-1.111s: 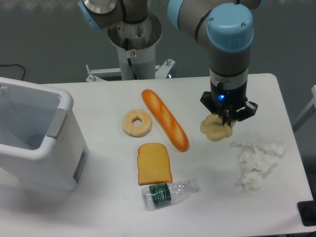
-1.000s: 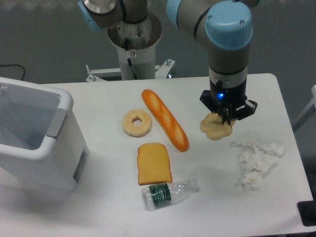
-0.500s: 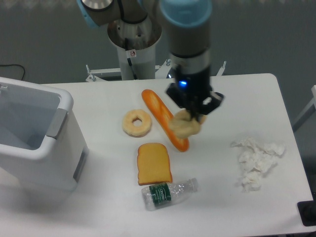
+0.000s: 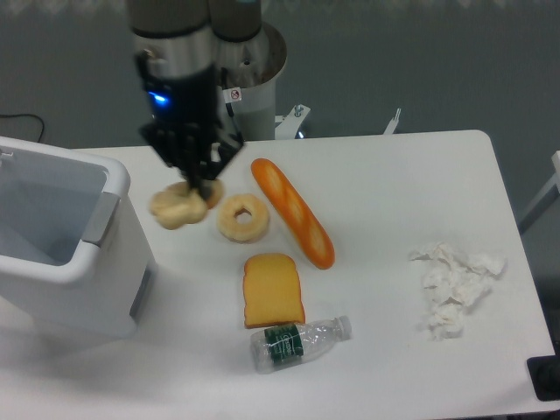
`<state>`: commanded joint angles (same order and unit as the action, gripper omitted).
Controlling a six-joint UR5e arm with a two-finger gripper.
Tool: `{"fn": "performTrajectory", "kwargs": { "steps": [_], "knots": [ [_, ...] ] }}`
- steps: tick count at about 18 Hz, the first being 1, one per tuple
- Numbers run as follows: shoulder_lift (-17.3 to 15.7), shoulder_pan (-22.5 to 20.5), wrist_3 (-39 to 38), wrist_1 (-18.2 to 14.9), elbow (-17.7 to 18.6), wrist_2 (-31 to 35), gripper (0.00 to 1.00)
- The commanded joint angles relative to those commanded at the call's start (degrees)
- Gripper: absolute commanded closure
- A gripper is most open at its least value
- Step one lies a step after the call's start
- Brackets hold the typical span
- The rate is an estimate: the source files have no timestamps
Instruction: Place the round bread in the trash can
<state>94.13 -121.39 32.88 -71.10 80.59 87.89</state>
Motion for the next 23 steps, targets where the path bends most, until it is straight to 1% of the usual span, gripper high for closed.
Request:
{"fn": "performTrajectory", "kwargs": {
  "steps": [4, 7, 8, 9, 10, 11, 12, 16, 17, 20, 21, 23],
  "knots": [
    [-0.18, 4.84, -3.96, 0.18, 0.27, 0.0, 1.0],
    [-0.18, 7.39, -4.05, 0.0, 0.35, -0.44, 1.0],
    [-0.09, 7.92, -4.14, 0.0, 0.35, -1.92, 0.89],
    [-0.09, 8.1, -4.58, 0.0, 0.27, -4.28, 0.7],
    [-0.09, 8.1, -5.36, 0.17, 0.27, -6.92, 0.47],
    [-0.18, 8.1, -5.81, 0.26, 0.18, -8.07, 0.08],
    [-0.18, 8.1, -5.98, 0.87, 0.18, -8.0, 0.0],
    [-0.44, 8.1, -5.81, 2.37, 0.27, -8.17, 0.0],
    [-0.44, 8.1, -5.81, 3.33, 0.18, -8.0, 0.0],
    [-0.62, 7.75, -5.46, 3.43, 0.35, -7.47, 0.0],
    [-0.53, 7.49, -5.28, 3.43, 0.35, -6.08, 0.0],
    [-0.44, 4.52, -4.67, 3.17, 1.05, 0.93, 0.0]
  ]
}}
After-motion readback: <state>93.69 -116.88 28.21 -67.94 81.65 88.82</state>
